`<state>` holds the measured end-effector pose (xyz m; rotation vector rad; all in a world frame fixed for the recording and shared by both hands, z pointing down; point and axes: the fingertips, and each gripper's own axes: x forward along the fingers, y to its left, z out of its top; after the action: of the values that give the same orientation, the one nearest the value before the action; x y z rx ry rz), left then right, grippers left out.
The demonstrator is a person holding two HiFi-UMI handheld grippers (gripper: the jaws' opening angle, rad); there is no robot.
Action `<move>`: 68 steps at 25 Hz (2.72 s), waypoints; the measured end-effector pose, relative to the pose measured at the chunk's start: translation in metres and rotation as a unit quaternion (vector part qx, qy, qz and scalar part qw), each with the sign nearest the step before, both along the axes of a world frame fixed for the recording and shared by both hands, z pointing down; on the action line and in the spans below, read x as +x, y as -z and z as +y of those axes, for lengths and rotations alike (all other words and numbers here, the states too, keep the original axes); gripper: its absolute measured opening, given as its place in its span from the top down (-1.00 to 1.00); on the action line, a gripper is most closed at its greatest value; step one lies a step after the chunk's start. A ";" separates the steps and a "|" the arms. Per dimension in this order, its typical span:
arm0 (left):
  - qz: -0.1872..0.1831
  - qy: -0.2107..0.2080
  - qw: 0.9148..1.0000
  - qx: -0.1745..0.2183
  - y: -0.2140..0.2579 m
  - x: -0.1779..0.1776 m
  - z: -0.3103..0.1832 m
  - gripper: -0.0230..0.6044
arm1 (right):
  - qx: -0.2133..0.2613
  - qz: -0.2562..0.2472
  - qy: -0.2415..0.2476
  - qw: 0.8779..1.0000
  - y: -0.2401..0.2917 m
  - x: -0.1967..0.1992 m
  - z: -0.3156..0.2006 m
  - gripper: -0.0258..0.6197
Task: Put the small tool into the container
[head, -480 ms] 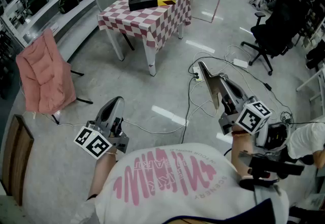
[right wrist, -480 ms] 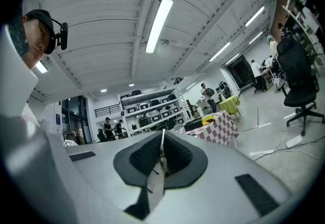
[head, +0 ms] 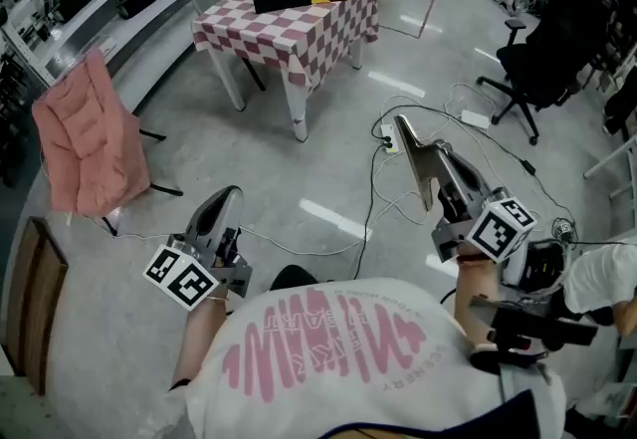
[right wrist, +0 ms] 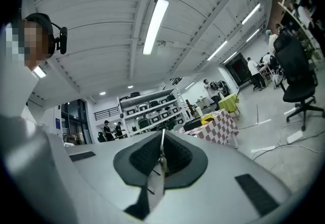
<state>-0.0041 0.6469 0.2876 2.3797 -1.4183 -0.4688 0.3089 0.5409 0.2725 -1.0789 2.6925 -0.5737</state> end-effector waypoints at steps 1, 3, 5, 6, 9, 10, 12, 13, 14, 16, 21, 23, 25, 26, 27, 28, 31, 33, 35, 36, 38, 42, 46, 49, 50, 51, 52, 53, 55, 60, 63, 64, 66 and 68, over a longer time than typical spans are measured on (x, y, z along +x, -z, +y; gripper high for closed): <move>0.001 -0.001 1.000 -0.004 -0.003 0.000 -0.002 0.90 | -0.003 0.000 -0.002 1.000 -0.003 0.001 -0.002 0.89; 0.009 -0.003 1.000 -0.016 -0.009 0.000 -0.008 0.90 | -0.011 0.008 -0.006 1.000 -0.010 0.001 -0.006 0.89; 0.019 -0.016 0.999 -0.035 -0.018 0.002 -0.015 0.90 | -0.018 0.018 -0.011 1.000 -0.017 -0.001 -0.011 0.89; 0.023 -0.024 0.998 -0.043 -0.022 0.004 -0.021 0.90 | -0.023 0.020 -0.012 0.999 -0.021 -0.001 -0.015 0.89; 0.032 -0.033 0.997 -0.059 -0.034 0.001 -0.048 0.90 | -0.038 0.015 -0.016 0.999 -0.029 -0.005 -0.034 0.89; 0.034 -0.035 0.997 -0.064 -0.037 -0.002 -0.059 0.90 | -0.042 0.014 -0.017 0.999 -0.032 -0.007 -0.042 0.89; 0.031 -0.044 0.996 -0.070 -0.040 -0.007 -0.086 0.90 | -0.049 0.015 -0.020 0.998 -0.038 -0.013 -0.061 0.89; 0.028 -0.050 0.996 -0.070 -0.041 -0.009 -0.100 0.90 | -0.053 0.017 -0.022 0.998 -0.041 -0.016 -0.072 0.89; 0.026 -0.055 0.996 -0.068 -0.040 -0.013 -0.116 0.90 | -0.055 0.019 -0.025 0.998 -0.042 -0.020 -0.084 0.89; 0.029 -0.063 0.996 -0.061 -0.035 -0.023 -0.151 0.90 | -0.054 0.027 -0.028 0.998 -0.040 -0.030 -0.111 0.89; 0.026 -0.084 0.996 -0.034 -0.012 -0.050 -0.236 0.90 | -0.039 0.044 -0.028 0.998 -0.025 -0.068 -0.186 0.89; 0.016 -0.093 0.995 -0.022 -0.003 -0.061 -0.265 0.90 | -0.037 0.045 -0.028 0.998 -0.020 -0.085 -0.214 0.89; -0.003 -0.100 0.995 -0.012 0.003 -0.073 -0.291 0.90 | -0.033 0.046 -0.029 0.998 -0.014 -0.101 -0.242 0.89; -0.009 -0.103 0.995 -0.008 0.005 -0.080 -0.303 0.90 | -0.029 0.047 -0.030 0.998 -0.011 -0.109 -0.256 0.89; -0.011 -0.107 0.994 -0.005 0.007 -0.086 -0.316 0.90 | -0.024 0.046 -0.032 0.998 -0.008 -0.117 -0.270 0.89; -0.009 -0.113 0.994 -0.002 0.009 -0.092 -0.328 0.90 | -0.020 0.044 -0.033 0.998 -0.005 -0.124 -0.283 0.89; -0.002 -0.128 0.992 0.004 0.016 -0.110 -0.362 0.90 | -0.010 0.039 -0.035 0.999 0.003 -0.145 -0.318 0.89; -0.002 -0.130 0.991 0.009 0.020 -0.123 -0.382 0.90 | -0.005 0.037 -0.036 0.999 0.006 -0.158 -0.337 0.89; 0.000 -0.130 0.991 0.014 0.021 -0.134 -0.400 0.90 | -0.002 0.034 -0.038 0.999 0.008 -0.168 -0.352 0.89; 0.001 -0.129 0.991 0.017 0.021 -0.138 -0.407 0.90 | 0.000 0.033 -0.039 0.999 0.008 -0.172 -0.359 0.89; 0.001 -0.129 0.991 0.019 0.019 -0.143 -0.421 0.90 | 0.001 0.035 -0.038 0.999 0.006 -0.181 -0.370 0.89; 0.008 -0.127 0.992 0.014 0.007 -0.151 -0.444 0.90 | -0.013 0.054 -0.035 0.998 -0.009 -0.194 -0.381 0.89; 0.028 -0.131 0.991 0.002 -0.001 -0.150 -0.461 0.90 | -0.040 0.062 -0.034 0.997 -0.025 -0.203 -0.387 0.89; 0.034 -0.143 0.989 -0.010 -0.010 -0.144 -0.469 0.90 | -0.055 0.068 -0.032 0.996 -0.037 -0.209 -0.393 0.89; 0.035 -0.148 0.988 -0.015 -0.013 -0.141 -0.472 0.90 | -0.060 0.071 -0.030 0.995 -0.040 -0.211 -0.396 0.89; 0.036 -0.153 0.987 -0.019 -0.017 -0.138 -0.474 0.90 | -0.065 0.074 -0.028 0.995 -0.045 -0.212 -0.400 0.89; 0.038 -0.159 0.986 -0.023 -0.021 -0.134 -0.477 0.90 | -0.069 0.077 -0.027 0.994 -0.049 -0.214 -0.403 0.89; 0.040 -0.165 0.985 -0.027 -0.025 -0.130 -0.480 0.90 | -0.073 0.078 -0.024 0.994 -0.054 -0.216 -0.407 0.89; 0.043 -0.169 0.984 -0.031 -0.031 -0.124 -0.486 0.90 | -0.077 0.075 -0.017 0.994 -0.060 -0.221 -0.416 0.89; 0.032 -0.144 0.988 -0.038 -0.038 -0.131 -0.512 0.90 | -0.075 0.067 0.007 0.995 -0.064 -0.229 -0.447 0.89; 0.020 -0.130 0.991 -0.034 -0.042 -0.133 -0.534 0.90 | -0.070 0.062 0.016 0.995 -0.067 -0.231 -0.473 0.89; 0.020 -0.128 0.991 -0.032 -0.042 -0.132 -0.543 0.90 | -0.067 0.060 0.020 0.996 -0.067 -0.232 -0.483 0.89; 0.023 -0.124 0.992 -0.031 -0.041 -0.131 -0.561 0.90 | -0.064 0.056 0.029 0.996 -0.067 -0.234 -0.503 0.89; 0.018 -0.121 0.992 -0.028 -0.038 -0.128 -0.581 0.90 | -0.060 0.052 0.036 0.996 -0.064 -0.235 -0.526 0.89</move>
<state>-0.1324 0.0655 0.3256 2.4434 -1.0926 -0.3999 0.0739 0.0153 0.3365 -1.0712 2.8290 -0.7205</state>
